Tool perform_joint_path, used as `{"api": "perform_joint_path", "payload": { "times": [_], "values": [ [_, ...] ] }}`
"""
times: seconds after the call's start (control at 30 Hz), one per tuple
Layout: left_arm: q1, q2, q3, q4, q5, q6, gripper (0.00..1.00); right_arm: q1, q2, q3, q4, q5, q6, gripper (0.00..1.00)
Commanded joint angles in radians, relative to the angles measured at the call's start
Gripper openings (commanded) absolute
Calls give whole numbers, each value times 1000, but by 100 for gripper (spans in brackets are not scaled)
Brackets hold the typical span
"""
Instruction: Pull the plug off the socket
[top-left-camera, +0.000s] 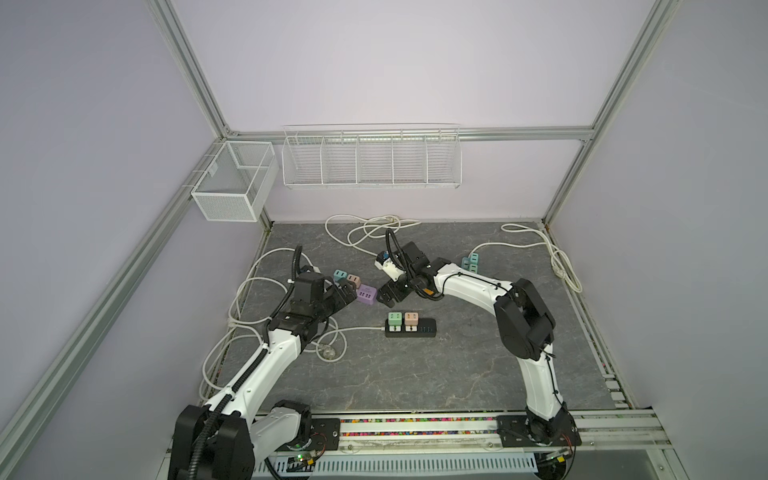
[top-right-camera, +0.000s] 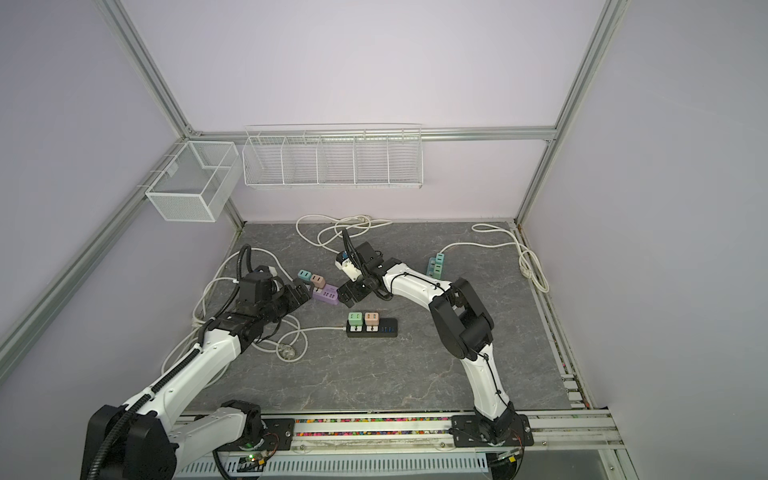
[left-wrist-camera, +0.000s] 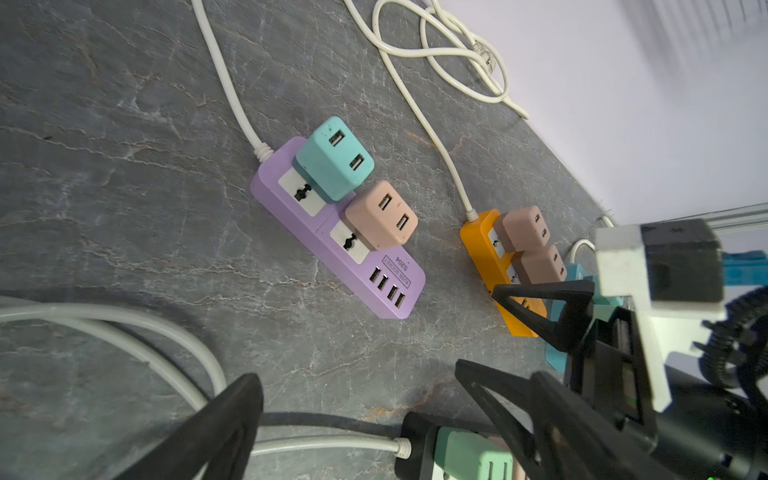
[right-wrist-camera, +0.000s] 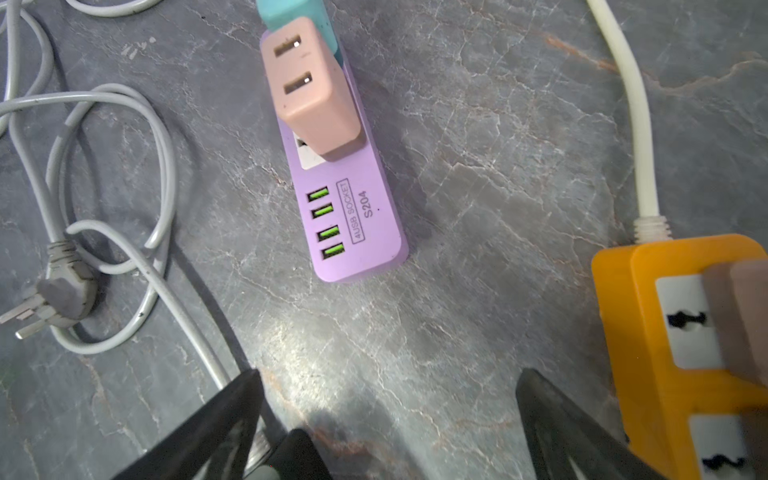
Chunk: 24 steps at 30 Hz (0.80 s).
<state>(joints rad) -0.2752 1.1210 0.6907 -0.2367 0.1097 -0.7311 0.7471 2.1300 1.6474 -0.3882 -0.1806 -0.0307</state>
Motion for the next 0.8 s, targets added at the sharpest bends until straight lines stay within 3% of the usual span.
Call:
{"api": "perform_joint_path", "payload": {
  "times": [0.0,0.4,0.77],
  "values": [
    [-4,22,38,-4,-6,8,99,11,38,43,11,-16,-38,98],
    [-2,75,103,-72,-65,40,99,39,166,175,-6,21,-87,100],
    [-2,52,100,-83,-115,38,99,58,274,307,-45,24,-151,92]
  ]
}}
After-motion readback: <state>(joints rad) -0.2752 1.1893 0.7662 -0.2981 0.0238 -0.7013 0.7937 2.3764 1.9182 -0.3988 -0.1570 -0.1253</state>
